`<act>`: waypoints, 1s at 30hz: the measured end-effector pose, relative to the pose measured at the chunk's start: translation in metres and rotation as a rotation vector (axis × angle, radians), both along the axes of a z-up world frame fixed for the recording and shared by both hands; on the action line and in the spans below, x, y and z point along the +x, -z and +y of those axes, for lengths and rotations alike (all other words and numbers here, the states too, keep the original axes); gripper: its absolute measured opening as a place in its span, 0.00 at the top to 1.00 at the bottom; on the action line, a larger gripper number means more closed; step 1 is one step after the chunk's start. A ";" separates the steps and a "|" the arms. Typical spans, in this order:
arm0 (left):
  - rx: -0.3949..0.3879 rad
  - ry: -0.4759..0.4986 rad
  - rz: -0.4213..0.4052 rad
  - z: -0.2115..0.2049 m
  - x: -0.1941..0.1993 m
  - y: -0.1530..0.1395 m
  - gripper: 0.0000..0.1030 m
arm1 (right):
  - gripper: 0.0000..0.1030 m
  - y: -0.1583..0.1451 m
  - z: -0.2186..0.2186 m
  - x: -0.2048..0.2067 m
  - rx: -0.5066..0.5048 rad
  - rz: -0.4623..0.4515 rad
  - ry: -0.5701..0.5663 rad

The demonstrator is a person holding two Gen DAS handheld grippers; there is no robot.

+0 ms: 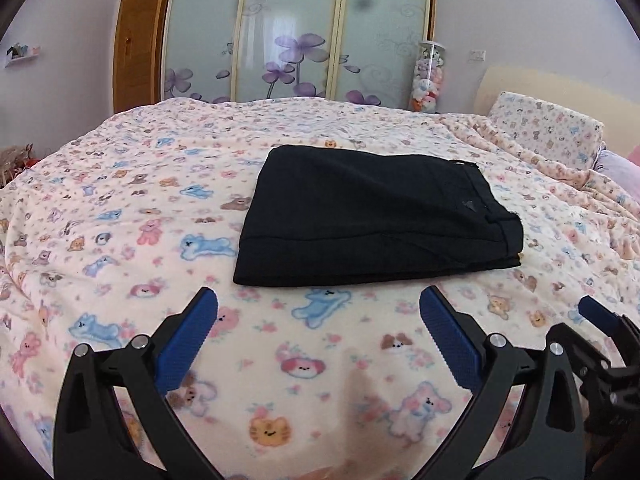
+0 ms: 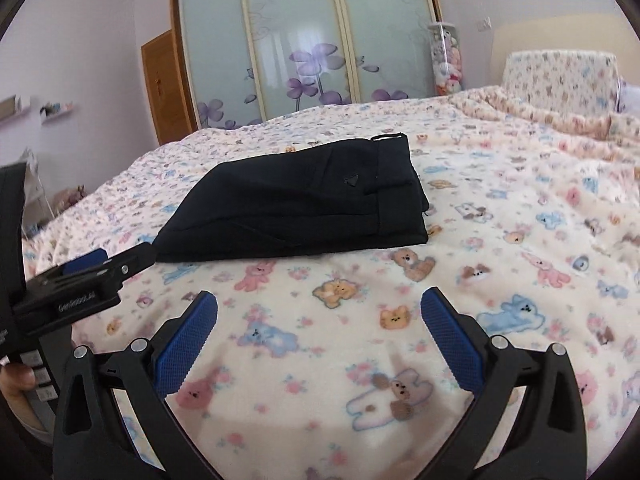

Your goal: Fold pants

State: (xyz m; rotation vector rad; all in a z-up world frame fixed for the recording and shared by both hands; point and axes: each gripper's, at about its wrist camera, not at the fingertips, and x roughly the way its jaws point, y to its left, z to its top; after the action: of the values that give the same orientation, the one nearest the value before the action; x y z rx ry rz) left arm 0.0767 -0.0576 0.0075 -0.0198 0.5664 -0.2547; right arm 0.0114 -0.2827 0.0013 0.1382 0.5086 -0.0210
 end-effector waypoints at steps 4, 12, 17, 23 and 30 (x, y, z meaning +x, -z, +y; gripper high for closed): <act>0.011 -0.011 0.009 0.001 0.001 0.002 0.02 | 0.01 0.000 0.006 0.001 -0.037 0.009 -0.001; 0.009 -0.008 0.009 0.000 0.000 0.003 0.02 | 0.01 -0.002 0.010 -0.003 -0.073 -0.003 -0.006; -0.006 -0.008 0.020 0.002 0.000 0.004 0.02 | 0.01 -0.004 0.017 -0.006 -0.118 -0.010 0.005; -0.005 -0.004 0.019 0.004 -0.003 0.004 0.02 | 0.01 -0.004 0.023 -0.009 -0.156 -0.021 0.004; 0.024 0.006 -0.013 -0.001 -0.008 0.000 0.02 | 0.01 -0.004 0.021 -0.009 -0.145 -0.018 0.012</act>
State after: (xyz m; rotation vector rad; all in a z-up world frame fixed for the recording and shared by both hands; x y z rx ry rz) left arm 0.0689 -0.0591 0.0075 0.0066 0.5565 -0.2532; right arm 0.0025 -0.2619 0.0050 -0.0007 0.4868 -0.0681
